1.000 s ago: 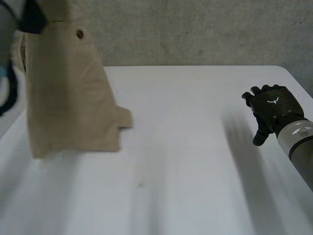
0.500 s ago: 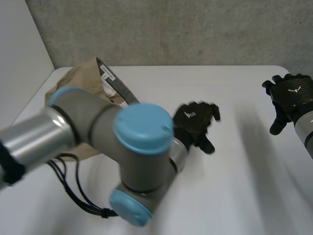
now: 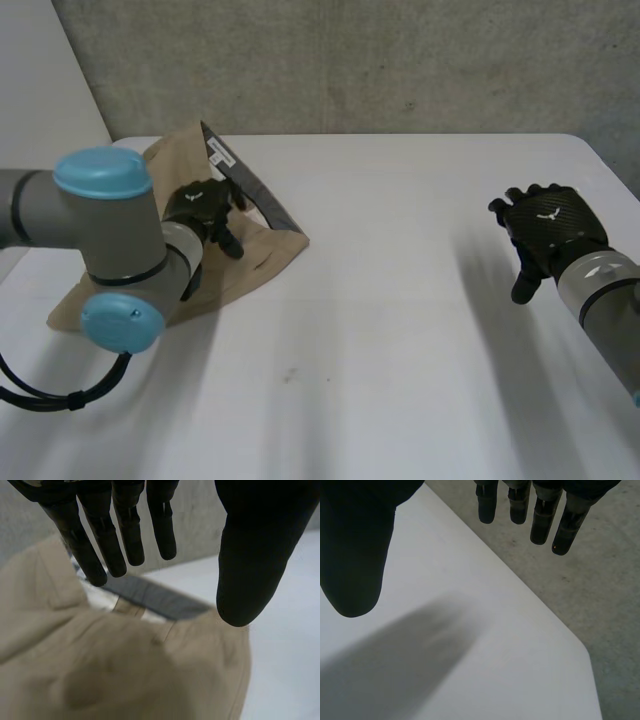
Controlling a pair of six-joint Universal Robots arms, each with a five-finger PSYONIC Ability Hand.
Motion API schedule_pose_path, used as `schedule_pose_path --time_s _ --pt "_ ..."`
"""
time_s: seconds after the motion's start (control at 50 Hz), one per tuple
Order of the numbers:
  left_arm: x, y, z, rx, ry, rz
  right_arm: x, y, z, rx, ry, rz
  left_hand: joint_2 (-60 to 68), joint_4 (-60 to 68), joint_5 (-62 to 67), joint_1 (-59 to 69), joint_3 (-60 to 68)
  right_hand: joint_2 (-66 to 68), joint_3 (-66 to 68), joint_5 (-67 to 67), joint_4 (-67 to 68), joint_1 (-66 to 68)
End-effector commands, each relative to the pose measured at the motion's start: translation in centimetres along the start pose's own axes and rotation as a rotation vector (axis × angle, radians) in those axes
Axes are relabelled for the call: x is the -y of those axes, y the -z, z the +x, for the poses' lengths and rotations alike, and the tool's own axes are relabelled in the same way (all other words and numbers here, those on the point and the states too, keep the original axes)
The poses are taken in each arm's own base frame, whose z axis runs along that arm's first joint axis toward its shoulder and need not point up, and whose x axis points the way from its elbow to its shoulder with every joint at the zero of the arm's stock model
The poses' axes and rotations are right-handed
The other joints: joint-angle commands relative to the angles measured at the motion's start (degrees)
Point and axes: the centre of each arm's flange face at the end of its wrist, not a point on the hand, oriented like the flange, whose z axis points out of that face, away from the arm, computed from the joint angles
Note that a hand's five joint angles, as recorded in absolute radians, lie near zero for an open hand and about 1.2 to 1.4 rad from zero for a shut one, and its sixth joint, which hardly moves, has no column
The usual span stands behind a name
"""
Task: Fold the shorts.
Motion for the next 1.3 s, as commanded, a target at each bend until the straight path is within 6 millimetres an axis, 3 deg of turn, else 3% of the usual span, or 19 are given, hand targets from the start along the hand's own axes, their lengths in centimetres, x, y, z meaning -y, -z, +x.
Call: schedule_pose_path --time_s 0.02,0.4,0.62,0.76,0.84,0.86,1.0,1.12,1.14,1.2,1.22,1.26,1.3 --pt "-2.4 -1.7 0.1 0.002 -0.047 -0.043 -0.5 -0.2 -0.5 0.009 0.001 -0.013 6.9 6.8 6.9 7.2 7.2 0.2 -1.4 -3.6 -3.4 2.2" --pt "-4.3 -3.1 0.9 -0.015 -0.057 -0.068 -1.3 -0.7 -0.9 0.016 0.018 -0.032 7.1 6.9 7.1 7.4 7.3 0.2 -1.4 -3.6 -3.4 2.2" --pt "-5.3 -3.7 0.9 -0.018 -0.076 -0.088 -1.6 -0.8 -1.1 0.021 0.027 -0.043 14.1 14.0 14.1 14.5 14.4 0.2 -1.4 -3.6 -3.4 2.2" --pt "-5.0 -3.9 1.5 -0.03 -0.102 -0.069 -1.7 -0.9 -1.1 0.024 0.026 -0.047 24.4 24.2 24.4 24.7 24.6 0.2 -1.4 -3.6 -3.4 2.2" --pt "-5.1 -4.1 1.8 -0.039 -0.107 -0.066 -1.8 -0.9 -1.1 0.022 0.026 -0.048 37.0 36.8 37.0 37.3 37.2 0.2 -1.4 -3.6 -3.4 2.2" --pt "-5.2 -4.3 2.0 -0.045 -0.108 -0.064 -1.7 -0.9 -1.0 0.022 0.026 -0.046 48.5 48.3 48.5 48.8 48.7 0.2 -1.4 -3.6 -3.4 2.2" --pt "-4.7 -4.1 3.1 -0.068 -0.113 -0.062 -1.6 -0.9 -0.9 0.017 0.026 -0.044 48.6 48.4 48.6 48.9 48.9 0.2 -1.4 -3.6 -3.4 2.2" --pt "-2.3 -3.2 6.6 -0.142 -0.108 0.02 -1.2 -1.1 -0.2 -0.006 0.022 -0.032 48.6 48.4 48.6 48.9 48.9 0.2 -1.4 -3.6 -3.4 2.2" --pt "-1.9 -2.4 8.3 -0.183 -0.11 0.038 -1.1 -1.1 -0.1 -0.009 0.02 -0.029 48.6 48.4 48.6 48.9 48.9 0.2 -1.4 -3.6 -3.4 2.2" --pt "-1.1 -0.5 10.9 -0.254 -0.095 0.064 -0.6 -1.1 0.3 -0.025 0.015 -0.011 48.6 48.4 48.6 48.9 48.9 0.2 -1.4 -3.6 -3.4 2.2" --pt "-0.3 1.1 12.8 -0.312 -0.069 0.083 -0.3 -1.0 0.5 -0.032 0.014 -0.004 48.6 48.4 48.6 48.9 48.9 0.2 -1.4 -3.6 -3.4 2.2" --pt "-0.2 2.3 14.0 -0.356 -0.052 0.082 0.3 -0.9 1.3 -0.064 0.006 0.013 48.6 48.4 48.6 48.9 48.9 0.2 -1.4 -3.6 -3.4 2.2" --pt "-1.3 3.7 15.6 -0.427 -0.031 0.047 0.4 -1.0 2.0 -0.086 0.003 0.013 48.6 48.4 48.6 48.9 48.9 0.2 -1.4 -3.6 -3.4 2.2"
